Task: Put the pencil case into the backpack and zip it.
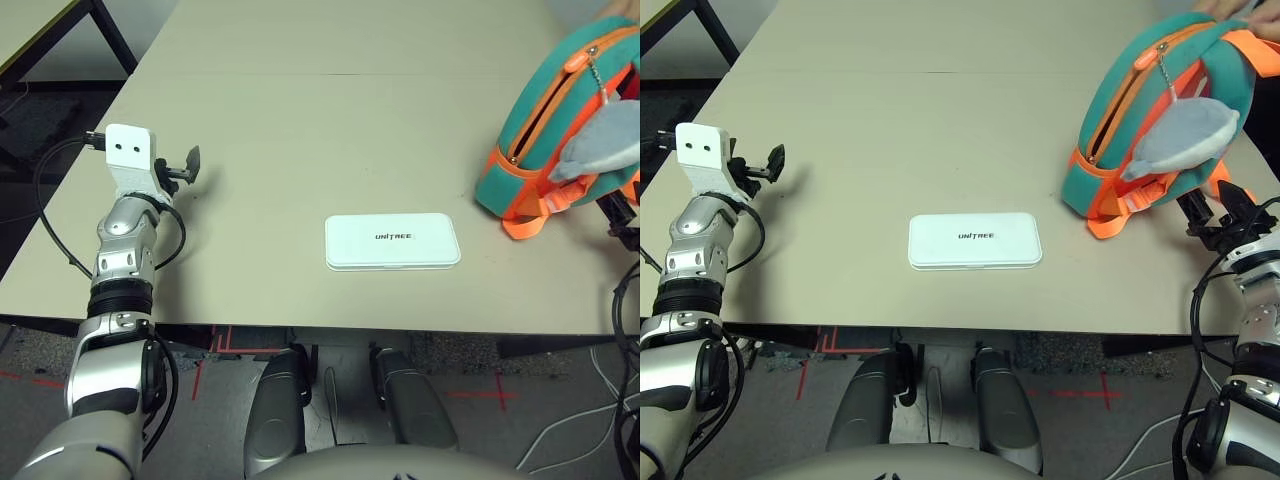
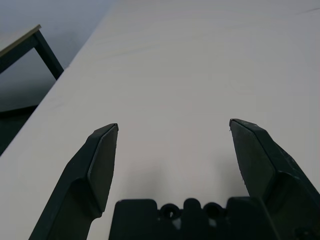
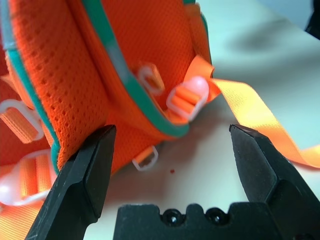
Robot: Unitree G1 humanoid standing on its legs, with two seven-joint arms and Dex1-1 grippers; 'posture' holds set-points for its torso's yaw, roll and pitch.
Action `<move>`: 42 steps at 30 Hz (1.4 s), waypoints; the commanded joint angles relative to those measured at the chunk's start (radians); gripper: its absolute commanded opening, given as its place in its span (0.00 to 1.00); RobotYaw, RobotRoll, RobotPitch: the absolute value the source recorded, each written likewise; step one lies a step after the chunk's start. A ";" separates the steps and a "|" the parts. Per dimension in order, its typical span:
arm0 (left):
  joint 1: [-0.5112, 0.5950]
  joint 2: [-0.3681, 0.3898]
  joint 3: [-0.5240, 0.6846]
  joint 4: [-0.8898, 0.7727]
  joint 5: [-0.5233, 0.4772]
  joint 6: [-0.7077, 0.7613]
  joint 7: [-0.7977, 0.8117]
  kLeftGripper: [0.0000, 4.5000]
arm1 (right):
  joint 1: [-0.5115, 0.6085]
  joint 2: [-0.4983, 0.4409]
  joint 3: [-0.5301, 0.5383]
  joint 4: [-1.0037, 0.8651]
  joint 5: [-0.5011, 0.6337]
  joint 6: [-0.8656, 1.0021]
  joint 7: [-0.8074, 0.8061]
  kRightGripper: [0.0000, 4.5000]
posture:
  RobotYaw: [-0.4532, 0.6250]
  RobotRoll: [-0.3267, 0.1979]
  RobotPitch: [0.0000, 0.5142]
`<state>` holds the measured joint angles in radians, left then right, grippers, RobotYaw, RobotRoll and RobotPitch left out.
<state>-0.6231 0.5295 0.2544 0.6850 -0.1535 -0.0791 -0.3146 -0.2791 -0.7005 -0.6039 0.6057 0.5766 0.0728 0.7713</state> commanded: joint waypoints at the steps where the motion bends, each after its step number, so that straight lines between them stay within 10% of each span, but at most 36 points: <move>1: -0.026 -0.001 -0.011 0.048 0.013 -0.010 -0.008 0.99 | 0.026 -0.012 -0.032 -0.036 0.016 0.003 0.004 1.00 | 0.29 0.62 0.39; 15: -0.124 -0.026 -0.020 0.008 -0.066 0.061 -0.156 0.99 | 0.203 -0.103 -0.145 -0.452 0.236 0.429 -0.067 1.00 | 0.26 0.62 0.37; 25: 0.031 0.105 0.064 -0.446 -0.617 1.163 -0.411 0.99 | 0.139 -0.301 -0.043 -0.555 0.596 1.191 -0.141 1.00 | 0.33 0.62 0.37; 31: 0.021 0.008 0.115 -0.428 -0.755 1.516 -0.344 1.00 | -0.056 -0.229 0.136 -0.520 0.561 1.304 -0.186 0.60 | 0.37 0.62 0.38; 38: -0.039 -0.115 0.147 -0.310 -0.728 1.592 -0.272 1.00 | -0.151 -0.167 0.287 -0.512 0.446 1.292 -0.197 0.01 | 0.39 0.62 0.38; 42: -0.046 -0.114 0.078 -0.278 -0.697 1.587 -0.288 1.00 | -0.159 -0.161 0.349 -0.527 0.393 1.286 -0.166 0.01 | 0.39 0.62 0.38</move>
<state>-0.6688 0.4134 0.3614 0.3820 -0.8765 1.5019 -0.6009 -0.4390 -0.8755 -0.2924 0.0832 0.9933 1.3535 0.5944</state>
